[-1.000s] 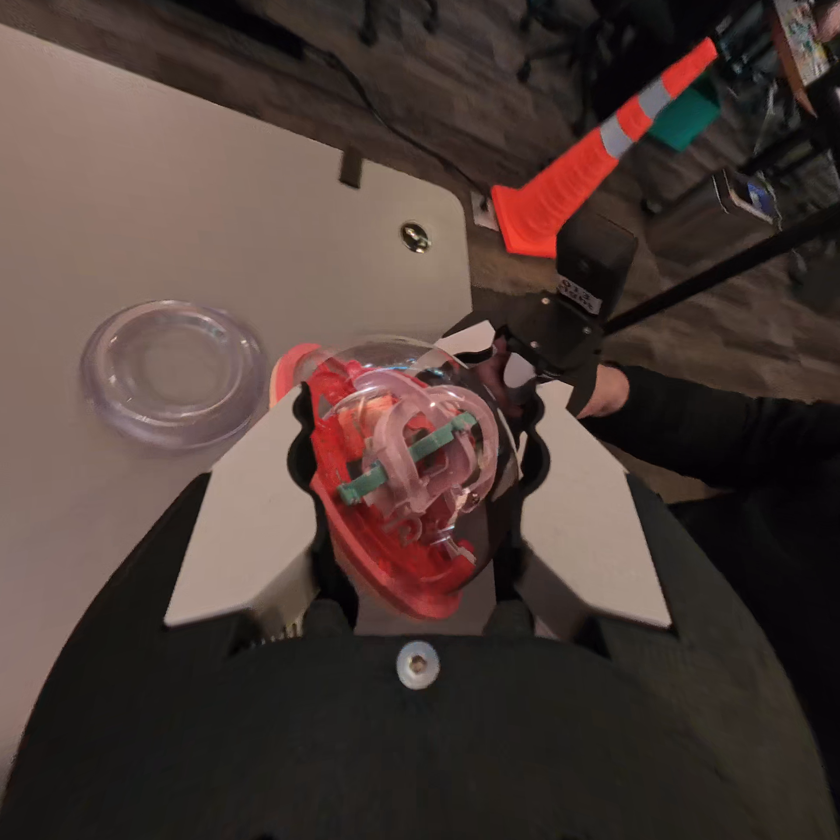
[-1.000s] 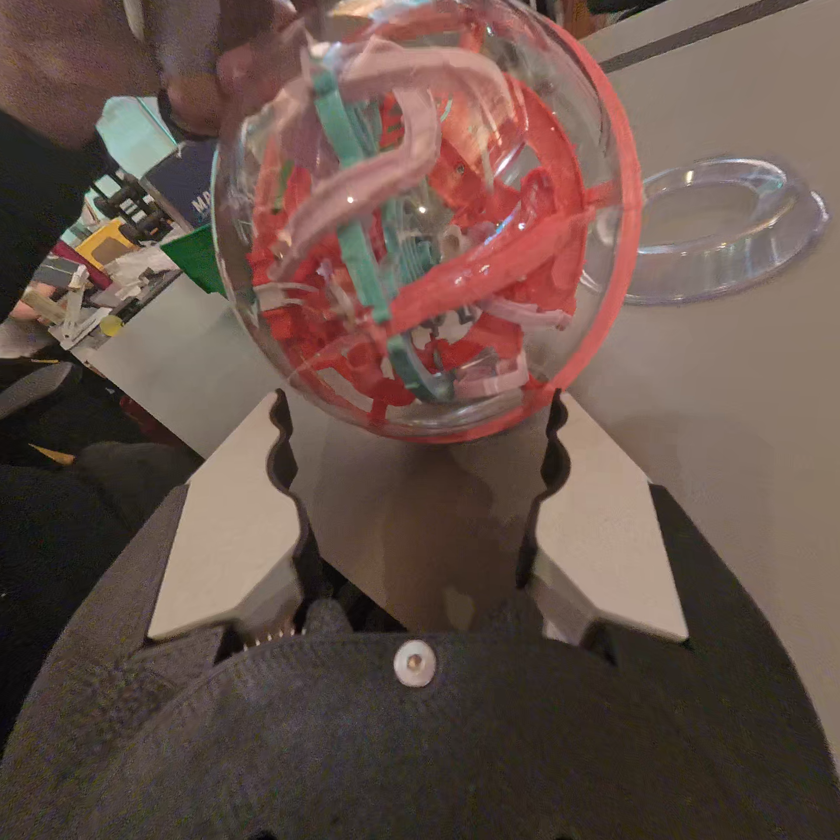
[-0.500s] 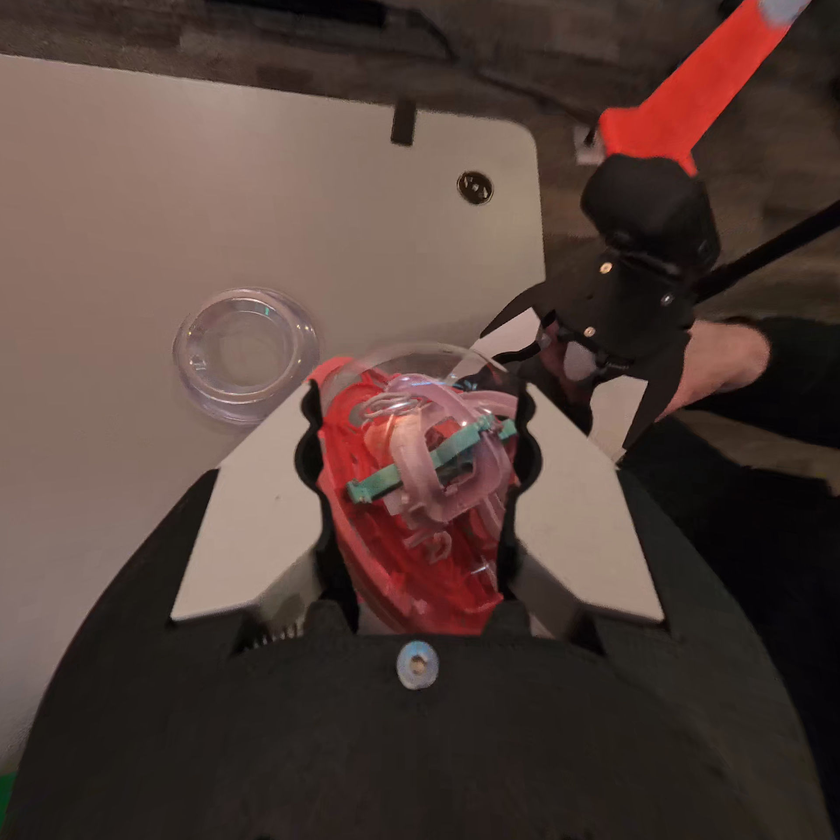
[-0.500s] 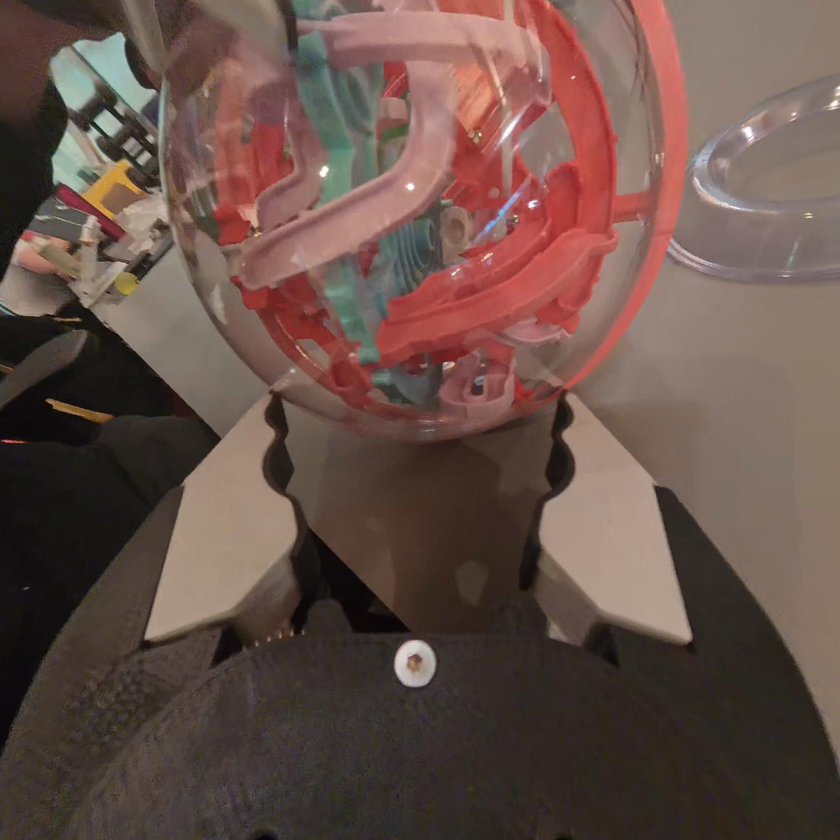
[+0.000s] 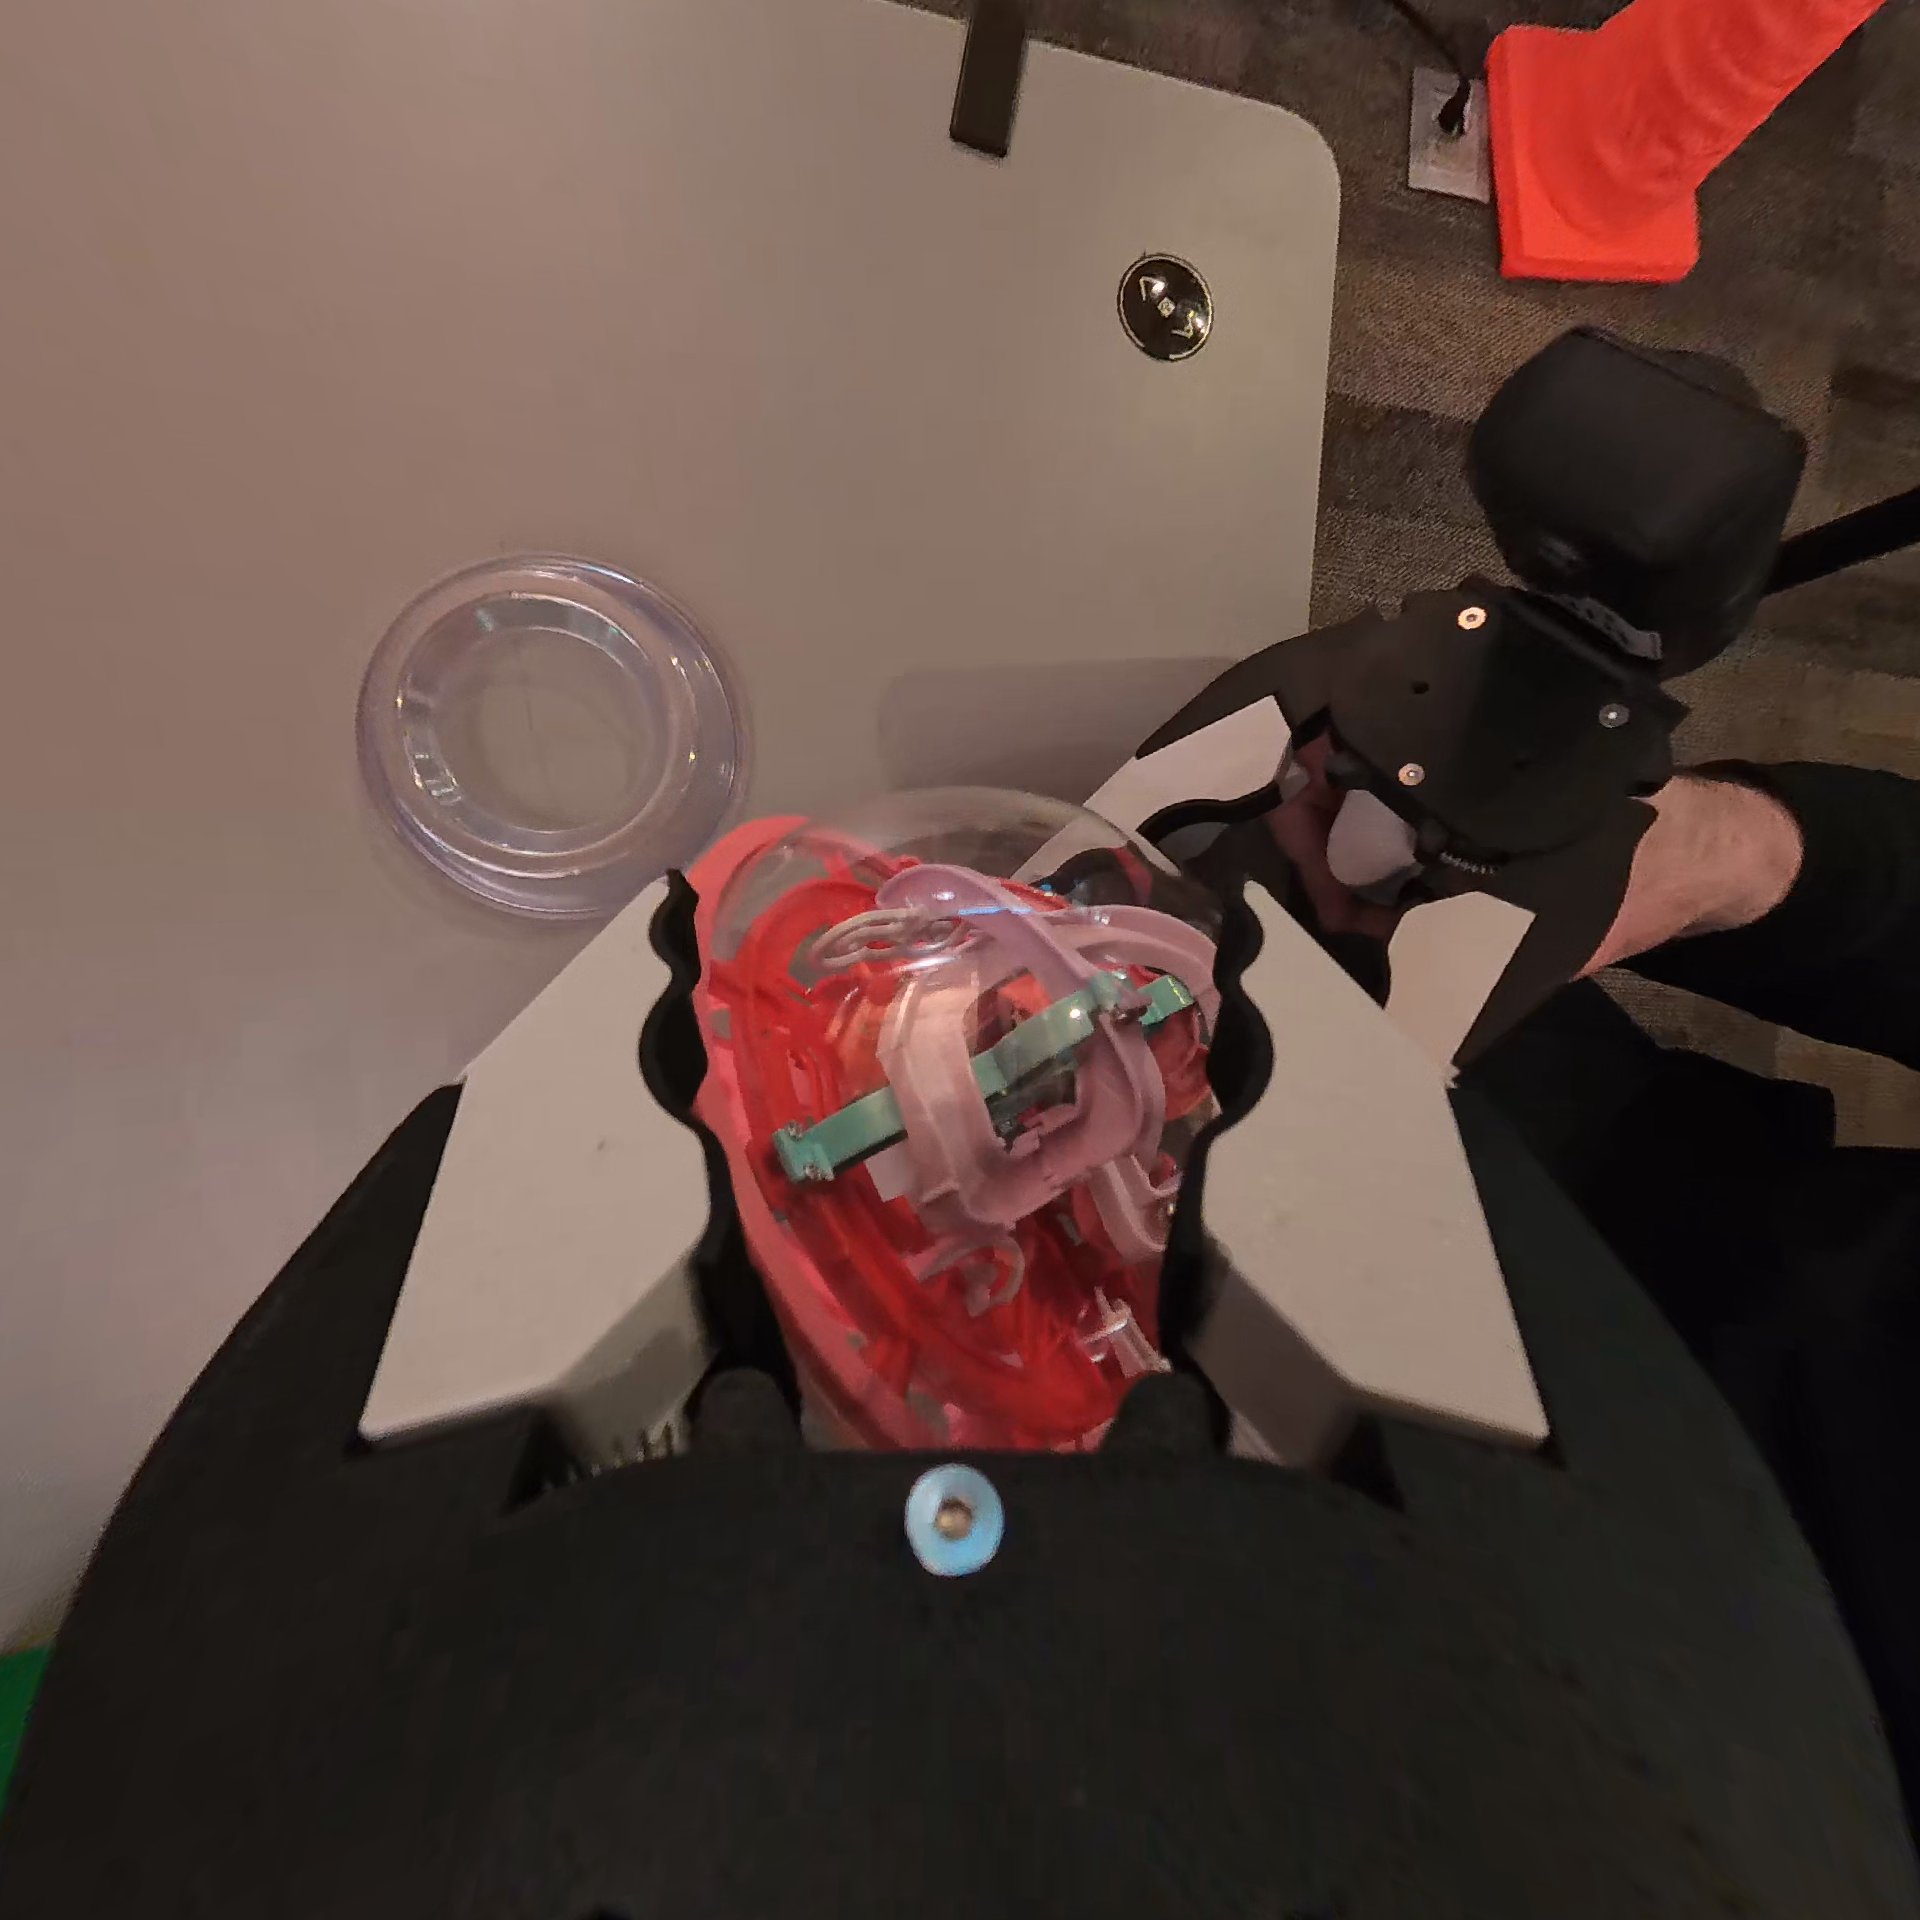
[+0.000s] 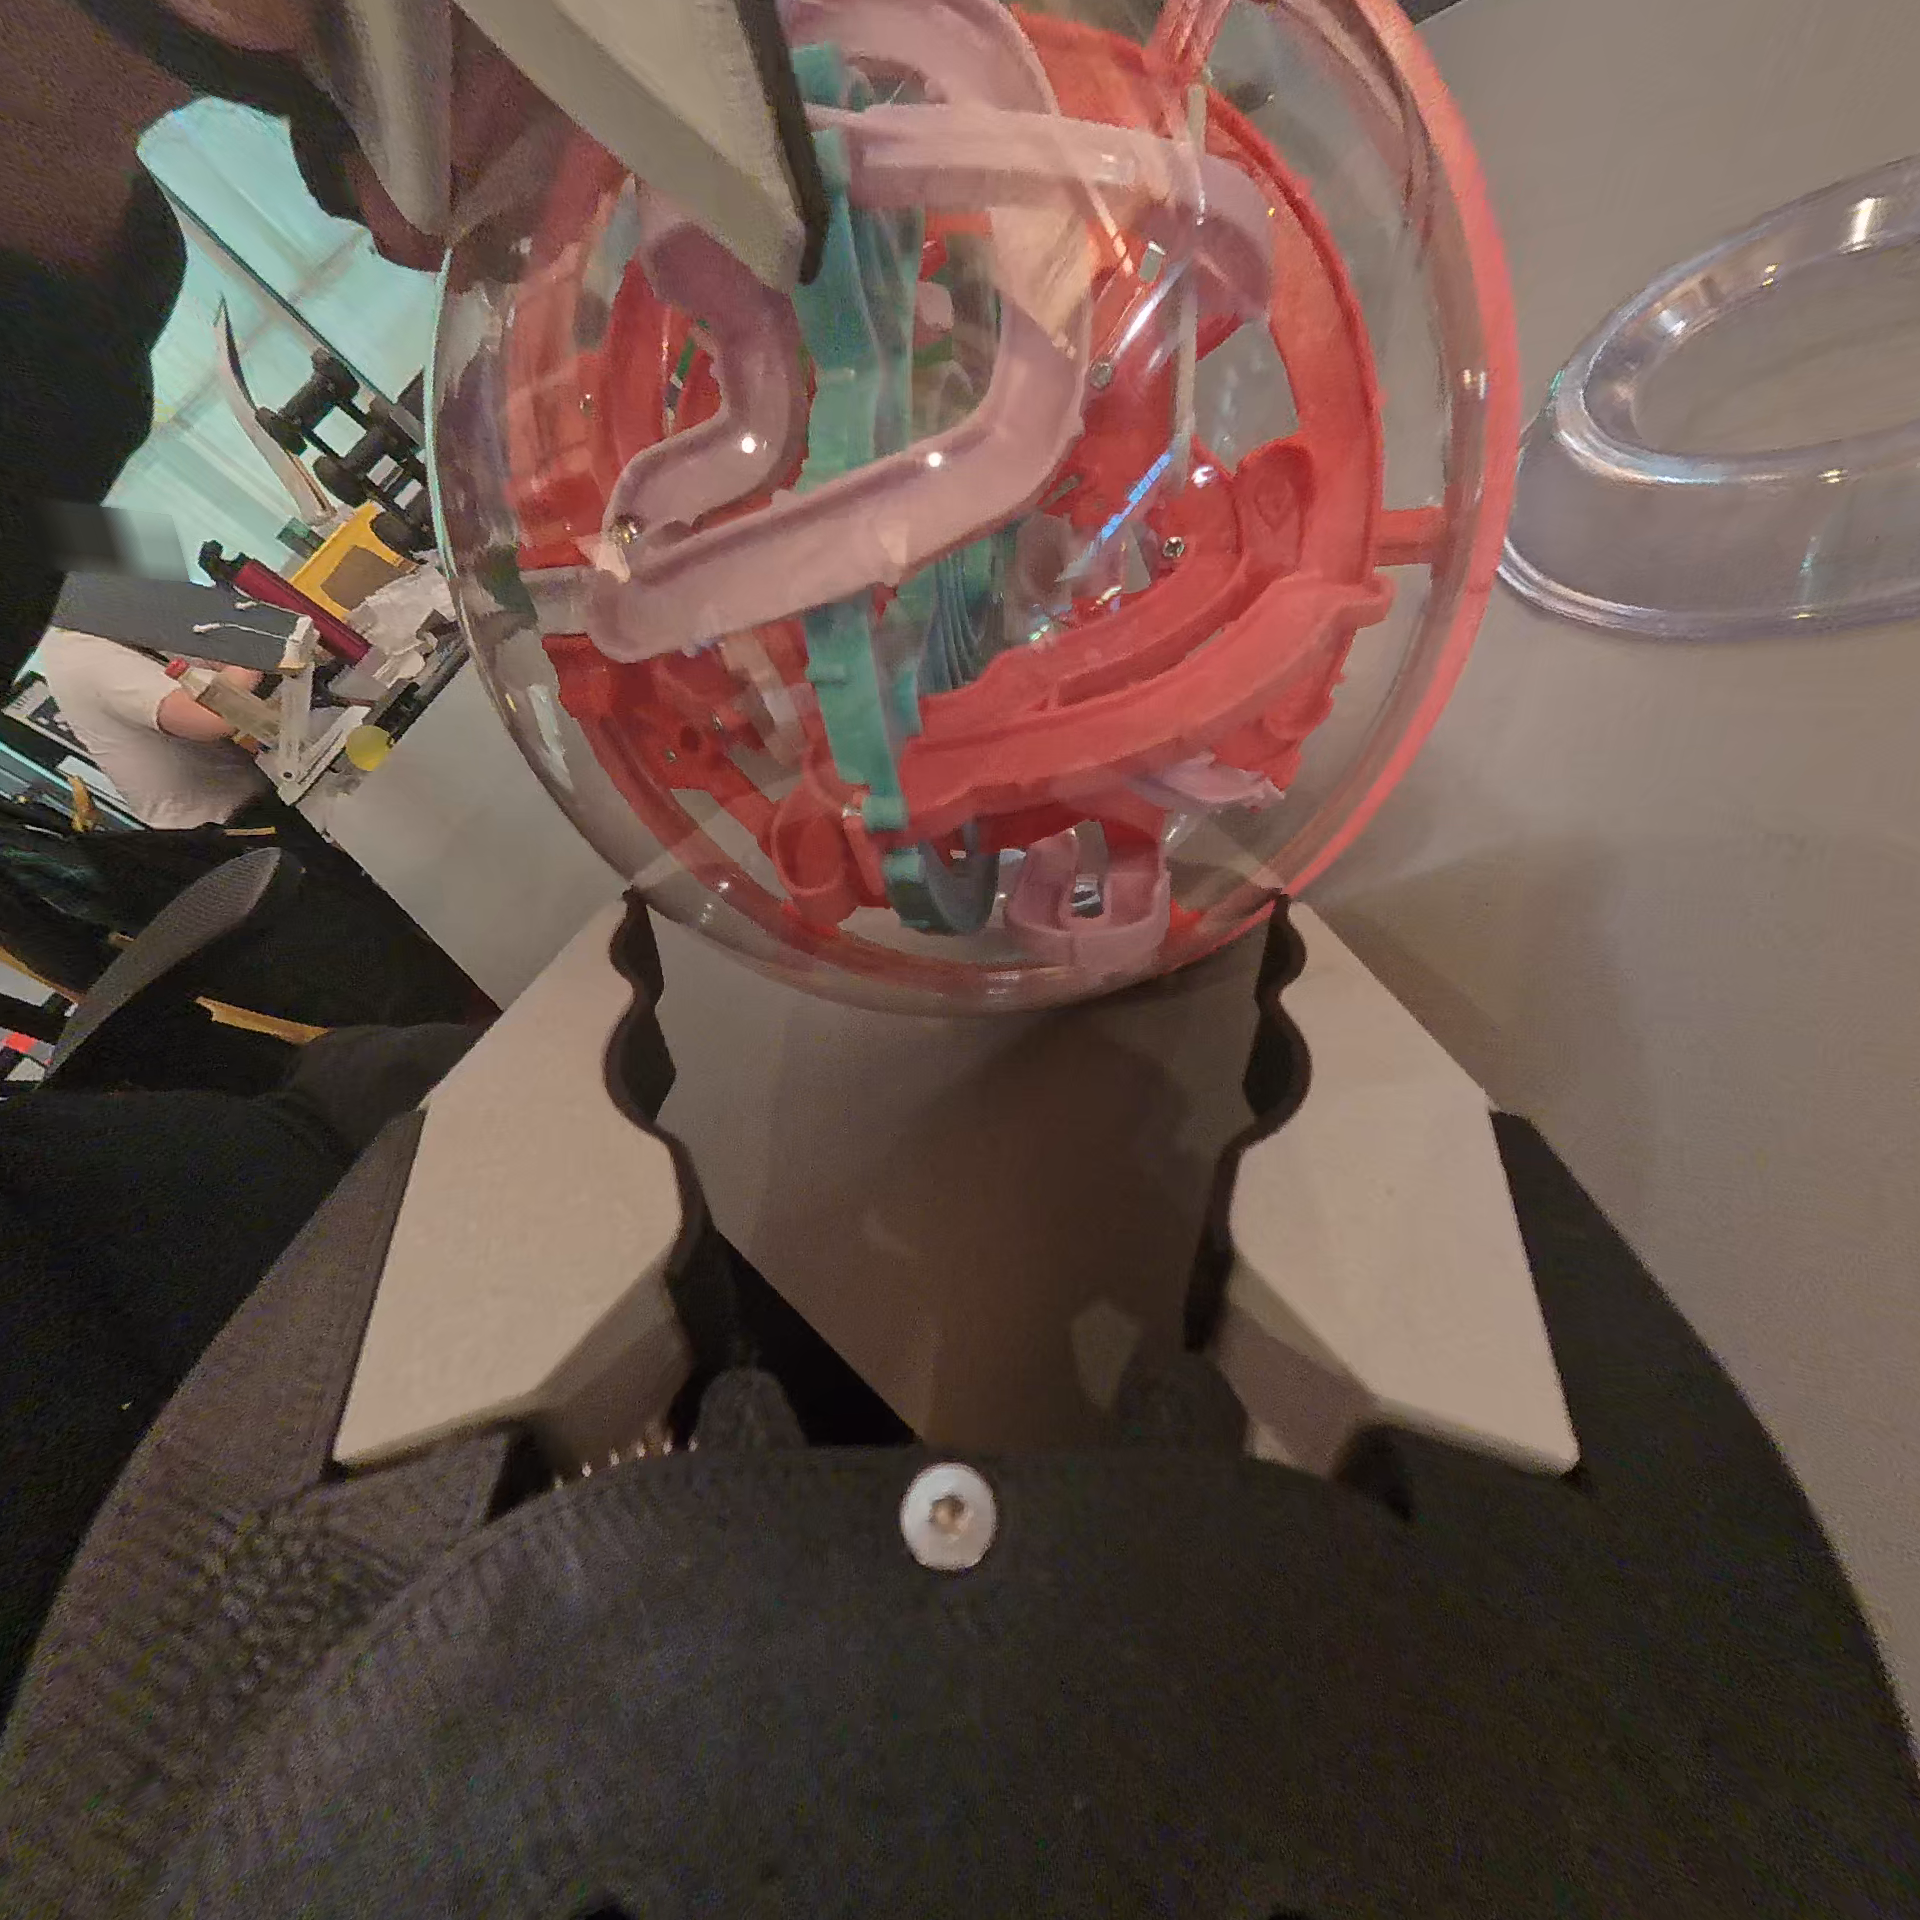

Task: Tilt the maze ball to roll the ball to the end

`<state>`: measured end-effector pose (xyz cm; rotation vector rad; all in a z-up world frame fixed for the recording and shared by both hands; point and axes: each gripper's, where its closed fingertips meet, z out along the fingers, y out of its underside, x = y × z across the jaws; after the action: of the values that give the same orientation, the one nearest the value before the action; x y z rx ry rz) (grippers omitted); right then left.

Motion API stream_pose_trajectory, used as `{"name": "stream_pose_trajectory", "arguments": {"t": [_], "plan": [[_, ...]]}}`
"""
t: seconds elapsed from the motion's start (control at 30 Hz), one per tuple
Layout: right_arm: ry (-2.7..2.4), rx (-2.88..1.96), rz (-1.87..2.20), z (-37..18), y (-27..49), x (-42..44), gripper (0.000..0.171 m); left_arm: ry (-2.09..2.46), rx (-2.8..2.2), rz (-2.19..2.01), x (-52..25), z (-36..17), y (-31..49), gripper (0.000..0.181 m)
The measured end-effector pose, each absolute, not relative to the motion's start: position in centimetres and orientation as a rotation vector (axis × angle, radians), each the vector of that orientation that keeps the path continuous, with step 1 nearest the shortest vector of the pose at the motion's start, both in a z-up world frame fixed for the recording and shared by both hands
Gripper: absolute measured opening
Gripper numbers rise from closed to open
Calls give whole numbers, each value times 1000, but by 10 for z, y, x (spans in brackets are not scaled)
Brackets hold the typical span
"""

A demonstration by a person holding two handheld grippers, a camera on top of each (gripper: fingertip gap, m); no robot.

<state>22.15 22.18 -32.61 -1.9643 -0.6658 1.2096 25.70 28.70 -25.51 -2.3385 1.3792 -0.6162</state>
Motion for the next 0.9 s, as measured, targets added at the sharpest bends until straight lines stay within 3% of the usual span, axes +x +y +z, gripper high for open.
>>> {"name": "stream_pose_trajectory", "arguments": {"t": [0.43,0.9], "plan": [[-667,-1895,1016,-310,240,220,147,1386,-2411,-644,267,-261,286,102],[-615,-1896,1075,-309,241,221,147,1434,-2417,-702,269,-262,287,106]]}}
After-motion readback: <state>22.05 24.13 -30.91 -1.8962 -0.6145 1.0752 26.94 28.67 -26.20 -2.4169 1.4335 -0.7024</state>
